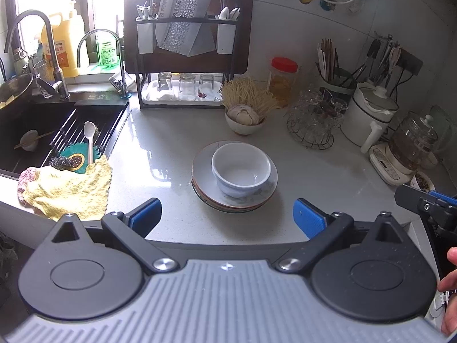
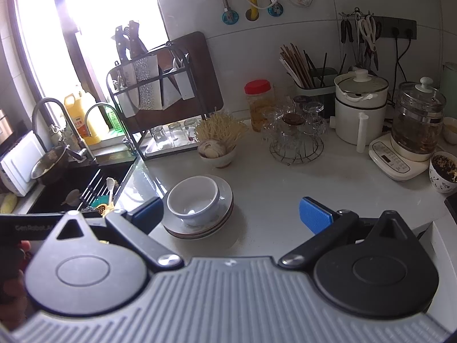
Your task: Organize plates and bowls
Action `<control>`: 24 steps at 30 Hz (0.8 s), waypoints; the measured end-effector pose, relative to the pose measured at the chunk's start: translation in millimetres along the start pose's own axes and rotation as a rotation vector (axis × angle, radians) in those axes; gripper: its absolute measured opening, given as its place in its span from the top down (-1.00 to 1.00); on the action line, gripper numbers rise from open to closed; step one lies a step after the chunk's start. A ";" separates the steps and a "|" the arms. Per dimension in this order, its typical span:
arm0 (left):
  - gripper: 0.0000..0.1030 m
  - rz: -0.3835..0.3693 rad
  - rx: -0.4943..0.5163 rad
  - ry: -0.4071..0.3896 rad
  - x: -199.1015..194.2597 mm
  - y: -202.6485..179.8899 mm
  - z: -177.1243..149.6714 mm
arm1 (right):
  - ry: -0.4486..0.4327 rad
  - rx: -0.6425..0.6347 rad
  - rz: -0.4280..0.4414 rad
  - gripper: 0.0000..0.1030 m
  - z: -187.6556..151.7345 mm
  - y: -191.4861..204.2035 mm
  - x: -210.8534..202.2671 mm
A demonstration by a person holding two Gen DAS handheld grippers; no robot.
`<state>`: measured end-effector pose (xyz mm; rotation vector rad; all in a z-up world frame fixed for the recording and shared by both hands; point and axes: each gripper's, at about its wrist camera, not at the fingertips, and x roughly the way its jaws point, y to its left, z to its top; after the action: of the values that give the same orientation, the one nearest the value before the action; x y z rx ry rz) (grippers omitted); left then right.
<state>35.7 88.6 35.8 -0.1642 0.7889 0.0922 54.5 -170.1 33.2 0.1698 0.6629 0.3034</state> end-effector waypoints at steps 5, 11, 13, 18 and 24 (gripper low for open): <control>-0.95 -0.012 -0.009 0.010 6.1 1.3 1.9 | 0.004 0.021 0.001 -1.00 -1.2 -1.1 2.9; -0.95 -0.031 0.008 0.016 11.3 1.6 1.7 | 0.013 0.033 -0.002 -1.00 -3.6 -2.2 6.8; -0.95 -0.031 0.008 0.022 13.6 3.1 1.0 | 0.015 0.033 -0.002 -1.00 -3.5 -2.5 6.9; -0.95 -0.026 0.000 0.023 17.2 5.4 3.3 | 0.019 0.030 -0.009 -1.00 -3.2 -1.0 8.9; -0.95 -0.034 -0.004 0.016 18.8 3.1 6.7 | 0.020 0.024 -0.002 -1.00 -1.5 1.4 10.9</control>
<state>53.1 93.2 26.7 -0.1825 0.8015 0.0605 61.3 -165.1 26.1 0.1895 0.6872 0.2956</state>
